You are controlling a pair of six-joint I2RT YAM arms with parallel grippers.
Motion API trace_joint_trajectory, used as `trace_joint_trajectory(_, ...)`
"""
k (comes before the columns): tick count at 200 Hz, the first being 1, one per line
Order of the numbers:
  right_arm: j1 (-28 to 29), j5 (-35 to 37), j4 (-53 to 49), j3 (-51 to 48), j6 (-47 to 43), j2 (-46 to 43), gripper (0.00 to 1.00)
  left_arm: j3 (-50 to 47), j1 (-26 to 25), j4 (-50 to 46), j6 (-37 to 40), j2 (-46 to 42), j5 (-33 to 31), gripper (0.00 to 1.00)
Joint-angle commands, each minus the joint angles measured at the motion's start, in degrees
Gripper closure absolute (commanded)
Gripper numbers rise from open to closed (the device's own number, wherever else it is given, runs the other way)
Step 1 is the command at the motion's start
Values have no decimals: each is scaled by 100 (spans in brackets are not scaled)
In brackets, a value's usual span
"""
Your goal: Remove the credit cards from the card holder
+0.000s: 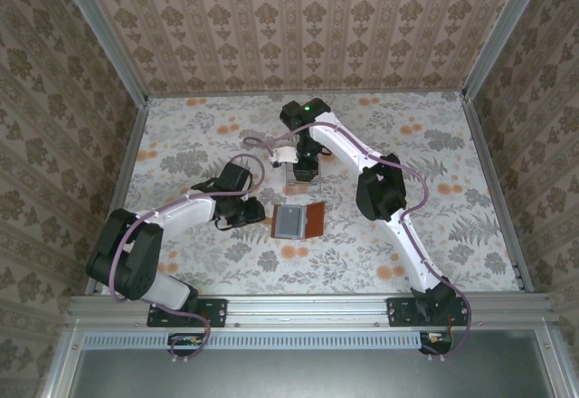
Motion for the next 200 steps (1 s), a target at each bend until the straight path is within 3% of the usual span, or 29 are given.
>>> trace_joint_trajectory(1,13,-39,-60,-137,96,-184,82,162,-35,-102,-79,31,5,74)
trace_joint_trajectory(58,75,-2,-156,-196,128,-502,81,183,-43,-110,-63,7,-13,74)
trace_joint_trajectory(147,98,-64,194,-608,217,-233,80,144,-52,-163,-54,-29,-48,74)
trace_joint_trajectory(200,59,-124,169,-593,177,-252,94,168,-52,-207,-62,-36,-57,74)
